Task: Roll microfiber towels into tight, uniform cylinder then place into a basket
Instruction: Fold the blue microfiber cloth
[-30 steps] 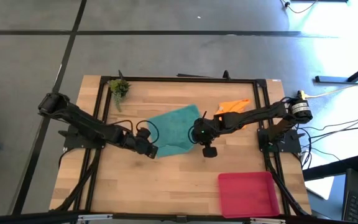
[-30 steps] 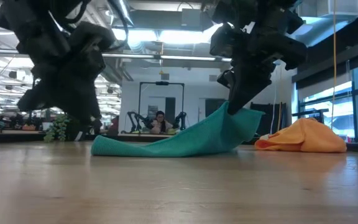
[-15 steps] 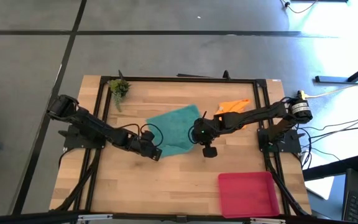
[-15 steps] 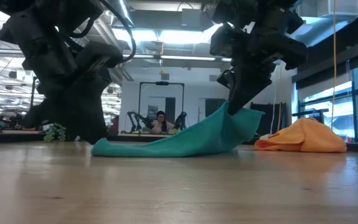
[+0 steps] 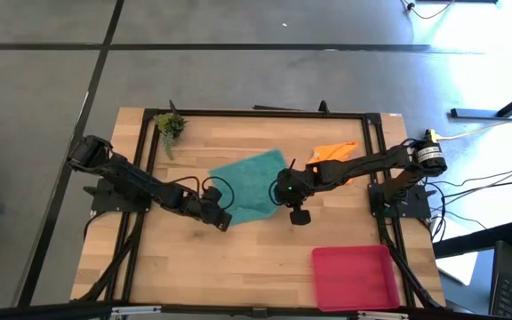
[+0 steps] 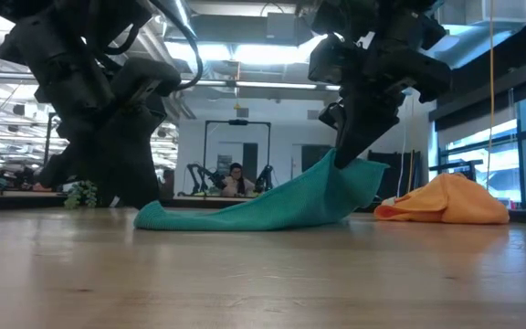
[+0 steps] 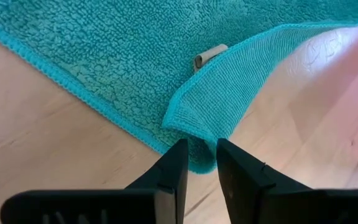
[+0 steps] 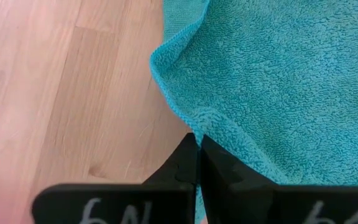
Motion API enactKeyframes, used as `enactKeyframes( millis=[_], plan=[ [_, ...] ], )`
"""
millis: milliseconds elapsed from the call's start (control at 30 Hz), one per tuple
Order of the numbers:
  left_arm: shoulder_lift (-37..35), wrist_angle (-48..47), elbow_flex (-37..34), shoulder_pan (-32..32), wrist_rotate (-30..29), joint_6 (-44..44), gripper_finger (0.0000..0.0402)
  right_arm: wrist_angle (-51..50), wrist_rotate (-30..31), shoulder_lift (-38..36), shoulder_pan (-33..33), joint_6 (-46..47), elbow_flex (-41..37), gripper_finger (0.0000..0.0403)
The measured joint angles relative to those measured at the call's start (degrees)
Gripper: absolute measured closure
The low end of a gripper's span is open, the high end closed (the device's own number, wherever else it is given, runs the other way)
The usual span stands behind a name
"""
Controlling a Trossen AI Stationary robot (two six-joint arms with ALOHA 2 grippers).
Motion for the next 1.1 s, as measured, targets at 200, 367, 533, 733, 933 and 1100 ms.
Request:
enactKeyframes(
  millis=[200, 367, 533, 733, 933, 1100],
  plan=[
    [0.0, 0.5, 0.0, 0.0, 1.7, 1.5, 0.0326, 0.0, 0.0, 0.0, 0.0, 0.0, 0.0, 0.0392],
    [0.0, 0.5, 0.0, 0.3, 1.0, 2.0, 0.0326, 0.0, 0.0, 0.0, 0.0, 0.0, 0.0, 0.0392],
    [0.9, 0.5, 0.0, 1.1, -0.2, 3.0, 0.0326, 0.0, 0.0, 0.0, 0.0, 0.0, 0.0, 0.0391],
    [3.7, 2.5, 0.1, 1.4, 0.0, 4.9, 0.0326, 0.0, 0.0, 0.0, 0.0, 0.0, 0.0, 0.0391],
    [2.9, 3.1, 0.1, 1.6, -0.1, 7.6, 0.0380, 0.0, 0.0, 0.0, 0.0, -0.2, 0.0, 0.0391],
    [0.8, 3.8, 0.1, 1.6, -1.0, 10.0, 0.0399, 0.0, 0.0, 0.0, 0.0, -0.4, 0.0, 0.0391]
  ],
)
